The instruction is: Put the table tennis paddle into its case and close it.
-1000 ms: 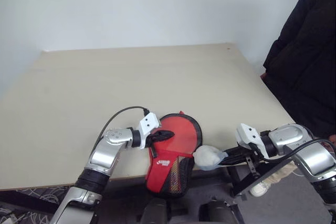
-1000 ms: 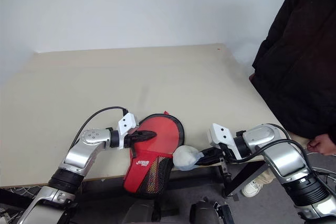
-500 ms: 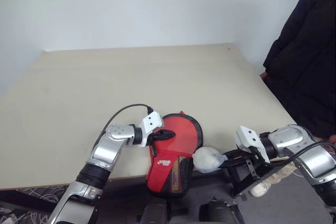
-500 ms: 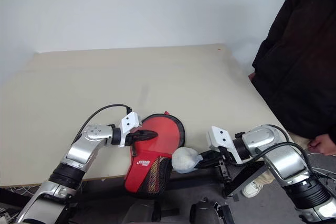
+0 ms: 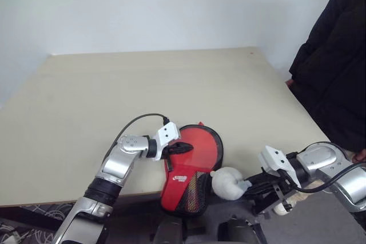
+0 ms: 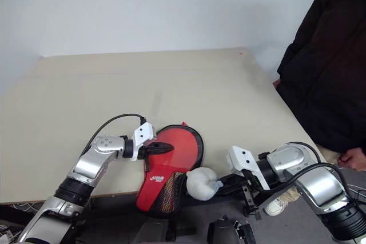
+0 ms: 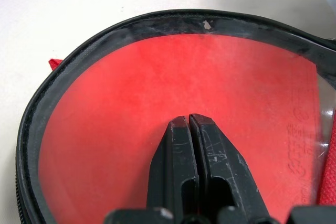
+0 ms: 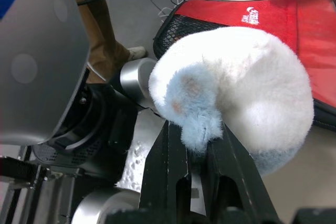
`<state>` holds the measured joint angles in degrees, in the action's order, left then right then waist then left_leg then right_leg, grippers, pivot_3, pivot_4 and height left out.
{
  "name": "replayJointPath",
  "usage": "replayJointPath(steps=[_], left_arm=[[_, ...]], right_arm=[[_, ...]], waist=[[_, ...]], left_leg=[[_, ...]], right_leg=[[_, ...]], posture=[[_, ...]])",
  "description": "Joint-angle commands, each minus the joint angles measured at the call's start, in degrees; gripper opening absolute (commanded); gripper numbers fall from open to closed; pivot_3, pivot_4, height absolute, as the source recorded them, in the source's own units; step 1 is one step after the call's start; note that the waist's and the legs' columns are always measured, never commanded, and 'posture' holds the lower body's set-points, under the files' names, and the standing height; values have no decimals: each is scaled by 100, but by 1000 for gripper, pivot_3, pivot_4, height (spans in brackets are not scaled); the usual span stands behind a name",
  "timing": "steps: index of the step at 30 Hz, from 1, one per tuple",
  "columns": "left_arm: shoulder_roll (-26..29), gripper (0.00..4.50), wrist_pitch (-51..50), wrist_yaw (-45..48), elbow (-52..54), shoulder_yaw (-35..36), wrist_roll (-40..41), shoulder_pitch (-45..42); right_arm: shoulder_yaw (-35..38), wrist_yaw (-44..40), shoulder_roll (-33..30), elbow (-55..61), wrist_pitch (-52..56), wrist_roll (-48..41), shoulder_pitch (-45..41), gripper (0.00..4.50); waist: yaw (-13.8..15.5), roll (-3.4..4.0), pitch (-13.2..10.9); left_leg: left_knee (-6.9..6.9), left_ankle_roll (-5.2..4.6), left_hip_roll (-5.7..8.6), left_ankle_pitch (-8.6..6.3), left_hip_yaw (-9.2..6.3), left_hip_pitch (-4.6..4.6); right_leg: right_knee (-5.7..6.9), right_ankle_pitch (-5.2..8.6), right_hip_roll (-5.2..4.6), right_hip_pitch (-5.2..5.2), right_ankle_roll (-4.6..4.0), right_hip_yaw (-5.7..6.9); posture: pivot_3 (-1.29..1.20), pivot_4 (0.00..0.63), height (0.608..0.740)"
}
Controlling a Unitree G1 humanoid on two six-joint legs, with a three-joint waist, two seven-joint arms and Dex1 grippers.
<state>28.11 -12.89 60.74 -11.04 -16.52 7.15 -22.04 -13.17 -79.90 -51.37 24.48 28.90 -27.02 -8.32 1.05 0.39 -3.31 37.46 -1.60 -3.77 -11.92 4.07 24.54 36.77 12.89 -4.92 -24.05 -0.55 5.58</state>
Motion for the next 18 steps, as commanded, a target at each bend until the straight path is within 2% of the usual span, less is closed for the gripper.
replayJointPath(steps=[1, 7, 18], left_arm=[[45, 0, -194, 7, -313, -245, -272, 122], [-2, 0, -194, -2, -364, -249, -264, 48], [-494, 0, -240, -171, -566, -36, -46, -527]], right_arm=[[-12, -368, -183, 504, 72, -408, 94, 21], [-95, -221, -107, 380, 13, -258, -3, 21], [-228, -152, -20, 236, -26, -145, -161, 21]], waist=[[0, 0, 0], [34, 0, 2], [106, -4, -1]], left_leg=[[7, -12, 3, -8, 0, 1], [59, -46, 3, -56, -3, -1], [73, -48, 4, -60, -1, 0]], right_leg=[[0, 4, -3, 4, 7, -1], [-4, 16, -7, 29, 31, -9], [-4, 14, -6, 34, 36, -8]], posture=[[0, 0, 725], [0, 0, 725], [0, 0, 725]])
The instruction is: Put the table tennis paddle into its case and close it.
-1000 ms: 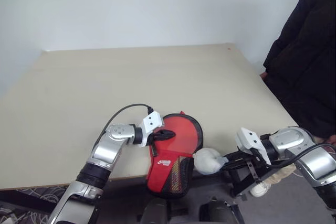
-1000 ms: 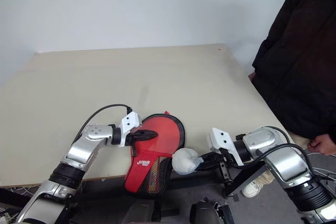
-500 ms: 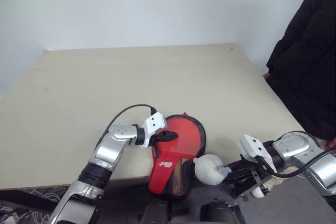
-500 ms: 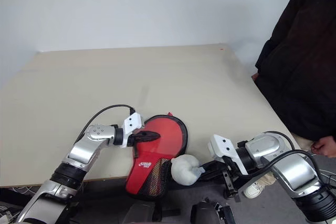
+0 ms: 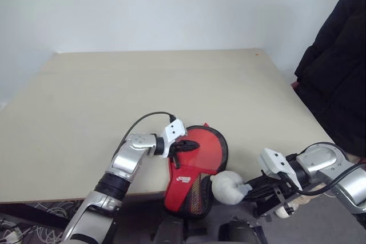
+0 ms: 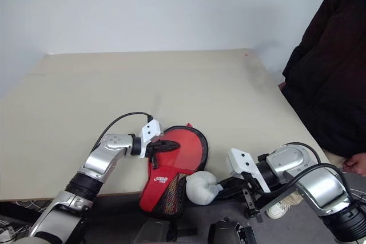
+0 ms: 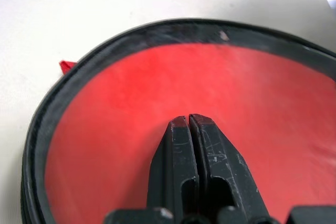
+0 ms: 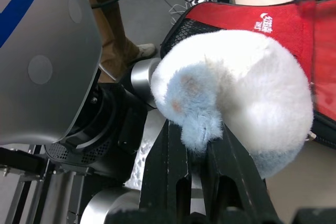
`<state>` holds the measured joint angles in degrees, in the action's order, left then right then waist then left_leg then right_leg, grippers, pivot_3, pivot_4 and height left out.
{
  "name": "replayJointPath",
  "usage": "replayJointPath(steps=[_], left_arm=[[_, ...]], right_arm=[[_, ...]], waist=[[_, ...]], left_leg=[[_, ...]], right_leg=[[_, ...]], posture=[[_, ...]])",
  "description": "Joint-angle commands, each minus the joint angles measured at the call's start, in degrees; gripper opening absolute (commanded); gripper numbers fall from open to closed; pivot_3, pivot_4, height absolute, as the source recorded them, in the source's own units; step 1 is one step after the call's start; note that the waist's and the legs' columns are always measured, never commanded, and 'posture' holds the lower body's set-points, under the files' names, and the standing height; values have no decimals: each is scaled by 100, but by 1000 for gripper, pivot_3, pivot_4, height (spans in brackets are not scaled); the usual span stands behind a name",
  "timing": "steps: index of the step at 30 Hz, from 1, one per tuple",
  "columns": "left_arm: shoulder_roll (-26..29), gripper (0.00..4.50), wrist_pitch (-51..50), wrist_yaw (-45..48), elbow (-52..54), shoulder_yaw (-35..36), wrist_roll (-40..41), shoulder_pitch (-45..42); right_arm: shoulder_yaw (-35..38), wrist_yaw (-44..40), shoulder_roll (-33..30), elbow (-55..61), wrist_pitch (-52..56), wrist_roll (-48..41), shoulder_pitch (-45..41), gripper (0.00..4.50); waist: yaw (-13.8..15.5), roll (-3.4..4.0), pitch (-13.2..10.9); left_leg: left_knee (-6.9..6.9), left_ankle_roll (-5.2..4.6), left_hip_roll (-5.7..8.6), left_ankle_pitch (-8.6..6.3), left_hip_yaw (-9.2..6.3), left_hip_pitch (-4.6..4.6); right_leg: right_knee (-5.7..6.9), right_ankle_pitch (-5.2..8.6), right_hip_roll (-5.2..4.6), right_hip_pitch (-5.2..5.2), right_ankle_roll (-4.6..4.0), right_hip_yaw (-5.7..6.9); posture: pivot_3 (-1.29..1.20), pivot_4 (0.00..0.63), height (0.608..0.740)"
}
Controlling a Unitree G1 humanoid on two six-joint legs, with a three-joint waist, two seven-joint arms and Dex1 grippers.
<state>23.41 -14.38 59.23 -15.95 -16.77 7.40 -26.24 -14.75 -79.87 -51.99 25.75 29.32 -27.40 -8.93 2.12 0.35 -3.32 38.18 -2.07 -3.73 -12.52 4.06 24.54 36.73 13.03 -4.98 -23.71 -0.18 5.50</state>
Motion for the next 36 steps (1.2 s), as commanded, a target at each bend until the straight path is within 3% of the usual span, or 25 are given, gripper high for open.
replayJointPath(steps=[1, 19, 36], left_arm=[[-39, 0, -115, -7, -55, -17, -59, -117], [-509, 0, -232, 47, 62, -461, -178, -120], [-467, 0, -140, 116, -51, -507, -317, -94]], right_arm=[[-77, -150, 48, 101, -70, -101, -110, 21], [-210, -95, 132, -158, -253, 75, -207, 21], [-79, -206, -150, 419, -172, -253, 362, 21]], waist=[[-2, 0, 0], [-1, -2, 0], [2, -2, 1]], left_leg=[[0, 1, 0, -1, 1, 0], [8, 0, 0, -1, 2, 0], [11, -2, 2, -3, 1, -1]], right_leg=[[0, 0, 1, -1, 1, 0], [1, -1, 2, 6, 3, 5], [0, 0, 1, 11, 5, 6]], posture=[[0, 0, 725], [0, 0, 725], [0, 0, 725]])
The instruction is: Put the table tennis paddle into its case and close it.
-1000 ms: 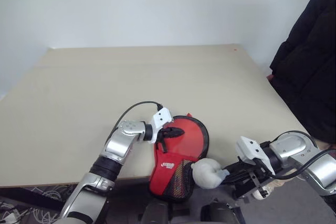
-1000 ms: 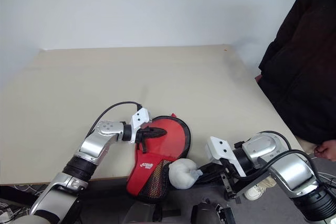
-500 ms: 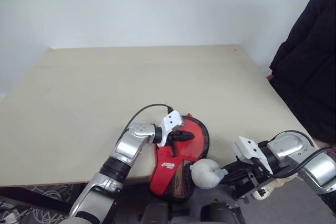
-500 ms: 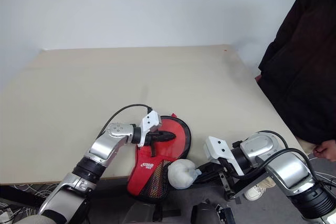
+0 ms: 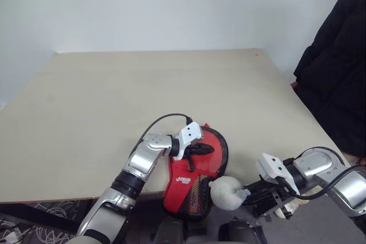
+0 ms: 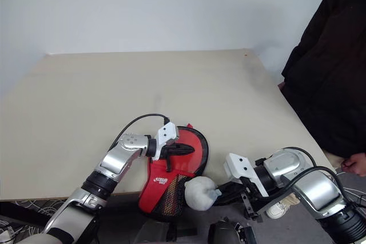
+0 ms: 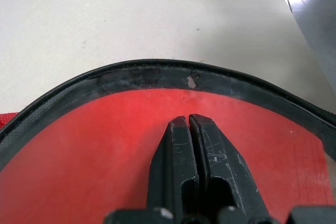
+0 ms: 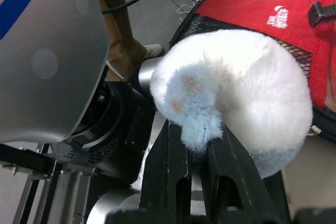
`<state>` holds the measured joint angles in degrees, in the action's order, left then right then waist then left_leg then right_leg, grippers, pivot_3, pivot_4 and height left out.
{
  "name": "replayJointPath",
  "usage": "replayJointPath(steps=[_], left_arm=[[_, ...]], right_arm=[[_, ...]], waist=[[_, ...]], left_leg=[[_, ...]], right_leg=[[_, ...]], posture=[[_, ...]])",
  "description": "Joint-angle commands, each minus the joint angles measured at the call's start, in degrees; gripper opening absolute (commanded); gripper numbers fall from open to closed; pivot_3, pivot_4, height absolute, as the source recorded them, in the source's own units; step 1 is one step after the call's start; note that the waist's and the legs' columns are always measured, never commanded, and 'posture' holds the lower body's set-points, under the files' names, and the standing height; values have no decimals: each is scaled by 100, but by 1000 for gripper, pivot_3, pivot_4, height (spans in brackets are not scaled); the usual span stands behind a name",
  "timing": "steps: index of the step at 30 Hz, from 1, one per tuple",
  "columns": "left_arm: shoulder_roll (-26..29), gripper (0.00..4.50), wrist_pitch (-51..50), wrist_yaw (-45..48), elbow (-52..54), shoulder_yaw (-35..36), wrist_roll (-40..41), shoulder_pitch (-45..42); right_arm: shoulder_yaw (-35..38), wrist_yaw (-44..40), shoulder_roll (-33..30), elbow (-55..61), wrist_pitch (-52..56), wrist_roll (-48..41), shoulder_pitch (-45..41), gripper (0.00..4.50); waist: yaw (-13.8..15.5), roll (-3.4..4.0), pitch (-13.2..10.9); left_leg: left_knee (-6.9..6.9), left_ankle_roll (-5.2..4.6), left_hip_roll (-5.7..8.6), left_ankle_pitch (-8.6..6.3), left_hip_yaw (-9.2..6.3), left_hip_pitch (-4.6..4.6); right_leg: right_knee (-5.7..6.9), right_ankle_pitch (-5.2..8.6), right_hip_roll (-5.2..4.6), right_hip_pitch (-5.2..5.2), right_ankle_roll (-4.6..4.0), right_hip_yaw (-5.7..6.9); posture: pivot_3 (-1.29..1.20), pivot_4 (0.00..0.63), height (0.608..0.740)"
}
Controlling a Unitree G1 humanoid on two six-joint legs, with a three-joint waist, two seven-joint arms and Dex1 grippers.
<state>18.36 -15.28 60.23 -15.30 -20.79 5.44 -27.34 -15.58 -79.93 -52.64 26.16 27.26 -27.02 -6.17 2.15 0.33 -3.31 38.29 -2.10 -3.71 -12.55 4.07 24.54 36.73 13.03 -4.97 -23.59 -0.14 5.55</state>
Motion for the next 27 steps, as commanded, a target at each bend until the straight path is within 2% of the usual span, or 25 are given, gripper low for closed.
replayJointPath(steps=[1, 15, 27], left_arm=[[41, 0, -49, 19, -120, -104, -122, 16], [88, 0, -34, 74, -150, -116, -148, 20], [86, 0, 21, 100, -252, -125, -176, -46]], right_arm=[[16, -201, -93, 404, 42, -300, 111, 21], [105, -349, -372, 1006, 179, -632, 641, 21], [-77, -6, -26, 444, -6, -159, 195, 21]], waist=[[-1, 0, 0], [-3, -1, 0], [-5, -3, 1]], left_leg=[[0, -1, 0, 0, 0, 0], [1, -5, 2, -3, -2, -1], [4, -5, 0, -3, -2, -3]], right_leg=[[0, 0, 0, -1, 0, -1], [0, 4, -2, 2, 6, -4], [2, 3, 0, 4, 6, -2]], posture=[[0, 0, 725], [0, 0, 725], [0, 0, 725]])
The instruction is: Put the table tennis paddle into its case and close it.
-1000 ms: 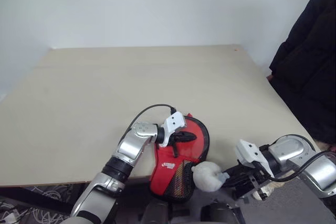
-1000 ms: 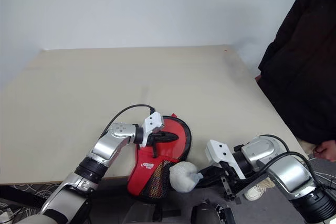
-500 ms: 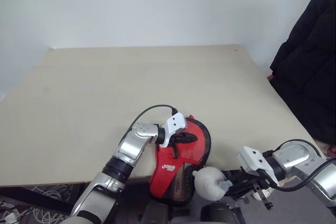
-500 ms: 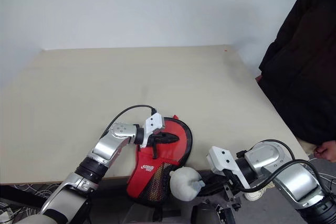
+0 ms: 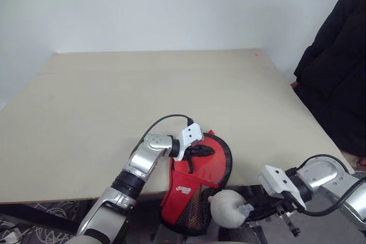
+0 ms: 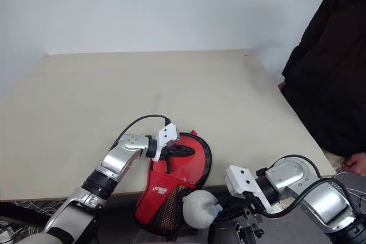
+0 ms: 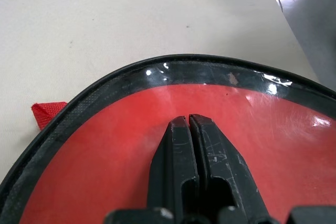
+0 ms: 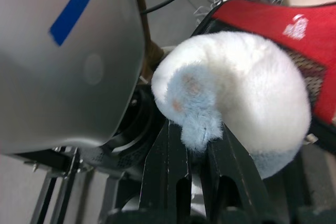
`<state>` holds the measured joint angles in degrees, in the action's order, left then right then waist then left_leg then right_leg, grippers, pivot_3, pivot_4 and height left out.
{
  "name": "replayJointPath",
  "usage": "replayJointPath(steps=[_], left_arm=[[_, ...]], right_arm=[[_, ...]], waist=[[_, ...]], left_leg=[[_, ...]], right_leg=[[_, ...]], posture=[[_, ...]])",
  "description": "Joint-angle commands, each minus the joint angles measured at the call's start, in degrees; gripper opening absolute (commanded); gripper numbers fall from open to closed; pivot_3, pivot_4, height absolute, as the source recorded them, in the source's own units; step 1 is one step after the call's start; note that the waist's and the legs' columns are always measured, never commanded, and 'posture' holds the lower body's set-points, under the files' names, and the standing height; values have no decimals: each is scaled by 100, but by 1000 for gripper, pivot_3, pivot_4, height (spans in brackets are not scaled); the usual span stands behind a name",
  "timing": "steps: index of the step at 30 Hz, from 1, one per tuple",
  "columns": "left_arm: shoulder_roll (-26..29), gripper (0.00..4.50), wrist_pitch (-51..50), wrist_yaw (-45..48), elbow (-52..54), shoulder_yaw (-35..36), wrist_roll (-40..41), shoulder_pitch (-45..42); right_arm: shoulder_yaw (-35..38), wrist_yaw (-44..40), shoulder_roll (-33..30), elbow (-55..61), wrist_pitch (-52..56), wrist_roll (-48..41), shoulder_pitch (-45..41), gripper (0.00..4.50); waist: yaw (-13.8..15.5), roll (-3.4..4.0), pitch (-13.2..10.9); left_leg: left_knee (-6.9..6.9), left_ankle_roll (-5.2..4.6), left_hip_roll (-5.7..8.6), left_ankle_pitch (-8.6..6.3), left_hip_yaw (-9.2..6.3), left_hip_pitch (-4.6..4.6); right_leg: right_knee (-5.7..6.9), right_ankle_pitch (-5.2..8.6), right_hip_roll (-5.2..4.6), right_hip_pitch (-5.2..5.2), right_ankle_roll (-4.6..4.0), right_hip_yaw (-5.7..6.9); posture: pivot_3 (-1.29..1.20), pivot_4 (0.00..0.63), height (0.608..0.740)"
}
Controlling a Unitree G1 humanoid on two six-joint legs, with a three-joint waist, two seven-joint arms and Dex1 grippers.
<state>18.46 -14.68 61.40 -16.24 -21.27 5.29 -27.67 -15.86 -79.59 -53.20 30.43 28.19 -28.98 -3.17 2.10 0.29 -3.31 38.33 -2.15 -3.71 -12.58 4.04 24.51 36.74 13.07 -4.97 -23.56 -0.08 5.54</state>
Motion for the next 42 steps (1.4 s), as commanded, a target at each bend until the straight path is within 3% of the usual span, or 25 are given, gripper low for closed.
replayJointPath(steps=[1, 42], left_arm=[[74, 0, -33, -19, -164, -81, -167, -12], [-51, 0, 856, -58, -1142, 206, -83, 303]], right_arm=[[-62, -19, 45, -9, -106, 61, -129, 21], [-79, 15, 68, -82, 11, -9, -360, 21]], waist=[[0, -1, 0], [-25, 11, 50]], left_leg=[[0, 0, 0, 0, 0, 0], [2, 0, -17, 0, 0, -24]], right_leg=[[0, 0, 0, 1, 0, 0], [2, -8, 0, 9, 10, -2]], posture=[[0, 0, 725], [0, 0, 725]])
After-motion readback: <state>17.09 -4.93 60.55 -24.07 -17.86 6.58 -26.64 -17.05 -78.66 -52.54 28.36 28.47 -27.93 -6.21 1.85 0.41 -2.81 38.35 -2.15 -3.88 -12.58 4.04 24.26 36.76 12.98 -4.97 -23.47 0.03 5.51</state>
